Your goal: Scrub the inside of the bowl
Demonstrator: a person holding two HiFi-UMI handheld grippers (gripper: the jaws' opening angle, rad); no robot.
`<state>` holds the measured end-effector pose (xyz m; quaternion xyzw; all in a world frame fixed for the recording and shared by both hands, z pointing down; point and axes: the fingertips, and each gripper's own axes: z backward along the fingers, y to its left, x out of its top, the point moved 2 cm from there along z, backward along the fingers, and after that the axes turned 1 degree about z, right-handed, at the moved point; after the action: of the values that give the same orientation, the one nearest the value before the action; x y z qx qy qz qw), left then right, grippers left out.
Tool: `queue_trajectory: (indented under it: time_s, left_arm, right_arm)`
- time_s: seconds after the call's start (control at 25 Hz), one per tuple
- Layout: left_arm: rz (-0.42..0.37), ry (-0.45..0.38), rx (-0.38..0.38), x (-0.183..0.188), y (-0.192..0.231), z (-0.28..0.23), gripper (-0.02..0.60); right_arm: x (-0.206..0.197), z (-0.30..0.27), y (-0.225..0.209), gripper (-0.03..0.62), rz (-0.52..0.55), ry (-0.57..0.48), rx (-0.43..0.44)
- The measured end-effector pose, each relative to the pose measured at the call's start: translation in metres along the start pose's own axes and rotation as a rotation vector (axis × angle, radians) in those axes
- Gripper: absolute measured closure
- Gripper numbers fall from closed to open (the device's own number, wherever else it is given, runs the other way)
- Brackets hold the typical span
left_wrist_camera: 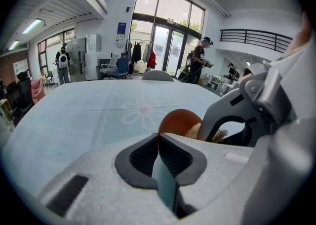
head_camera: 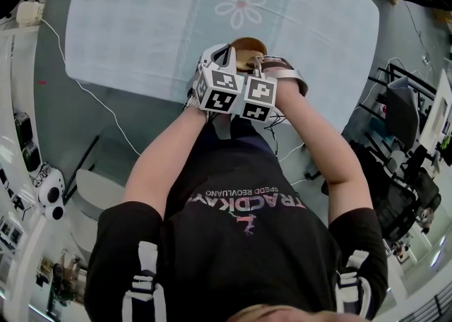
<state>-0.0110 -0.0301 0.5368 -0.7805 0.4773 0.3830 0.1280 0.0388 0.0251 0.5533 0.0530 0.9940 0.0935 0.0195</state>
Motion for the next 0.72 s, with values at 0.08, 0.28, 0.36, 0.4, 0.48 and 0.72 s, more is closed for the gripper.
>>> queue_trajectory:
  time_s: [0.08,0.28,0.36,0.4,0.48,0.72]
  left_arm:
    - [0.008,0.003,0.0,-0.001,0.0,0.0,0.557]
    - [0.045,0.016,-0.003,-0.007,0.002,0.0,0.557]
    - [0.004,0.008,0.011,-0.003,0.004,0.0,0.557]
    - [-0.018,0.008,0.012,-0.001,0.005,0.0,0.557]
    - [-0.033,0.017,0.005,0.002,0.005,-0.003,0.557]
    - [0.012,0.034,0.004,0.001,0.01,-0.006,0.557]
  right_arm:
    - [0.006,0.0,0.0,0.561,-0.068,-0.043,0.017]
    - [0.015,0.005,-0.008,0.561,-0.211,-0.136,0.03]
    - [0.015,0.004,-0.007,0.56,-0.192,-0.14,0.018]
    - [0.015,0.004,-0.007,0.561,-0.181,-0.14,0.012]
    - [0.012,0.002,-0.007,0.56,-0.164,-0.132,0.001]
    - [0.007,0.003,-0.01,0.562,-0.12,-0.11,-0.024]
